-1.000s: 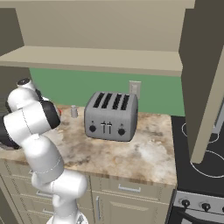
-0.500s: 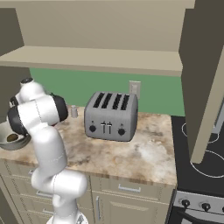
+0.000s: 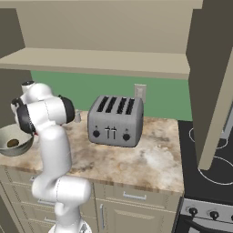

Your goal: Pick both bowls and place them on the counter. Then place the mushroom in one bowl and place the kiwi in the other bowl.

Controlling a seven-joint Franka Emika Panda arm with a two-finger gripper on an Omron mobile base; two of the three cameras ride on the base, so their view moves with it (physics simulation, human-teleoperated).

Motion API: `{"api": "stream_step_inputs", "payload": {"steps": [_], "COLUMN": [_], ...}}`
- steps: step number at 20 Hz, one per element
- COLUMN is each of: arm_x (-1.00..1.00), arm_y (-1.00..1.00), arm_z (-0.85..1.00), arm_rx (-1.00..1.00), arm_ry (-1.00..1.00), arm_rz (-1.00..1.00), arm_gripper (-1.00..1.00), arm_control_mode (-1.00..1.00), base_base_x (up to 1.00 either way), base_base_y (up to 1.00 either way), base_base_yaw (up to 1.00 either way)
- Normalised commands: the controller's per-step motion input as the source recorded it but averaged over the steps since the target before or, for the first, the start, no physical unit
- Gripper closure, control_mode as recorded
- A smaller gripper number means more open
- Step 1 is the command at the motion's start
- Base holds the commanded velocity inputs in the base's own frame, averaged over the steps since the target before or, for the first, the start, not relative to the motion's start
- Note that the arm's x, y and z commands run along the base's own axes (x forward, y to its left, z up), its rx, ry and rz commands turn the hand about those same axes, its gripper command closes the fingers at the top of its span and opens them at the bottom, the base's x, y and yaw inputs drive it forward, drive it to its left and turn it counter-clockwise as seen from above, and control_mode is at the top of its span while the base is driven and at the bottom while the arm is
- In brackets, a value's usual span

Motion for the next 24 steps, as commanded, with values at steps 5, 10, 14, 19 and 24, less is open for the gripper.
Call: {"api": "stream_step_inputs", "payload": {"steps": [5,10,14,19,24], "arm_x": [0.11,0.09,0.00,0.00,0.03], "arm_y": [0.04,0.02,0.00,0.00,0.00], "arm_z": [-0.10,-0.11,-0.14,-0.14,-0.12], "arm_rx": [0.00,0.00,0.00,0.00,0.00], "arm_ry": [0.02,0.02,0.01,0.01,0.00], "arm_rz": [-0.04,-0.05,-0.04,-0.03,-0.03], "arm_gripper": [1.00,1.00,1.00,1.00,1.00], "arm_control_mode": [-1.00,-1.00,-1.00,-1.00,-1.00], "base_base_x": [0.00,0.00,0.00,0.00,0.00], "base_base_y": [0.00,0.00,0.00,0.00,0.00], "base_base_yaw": [0.00,0.00,0.00,0.00,0.00]}}
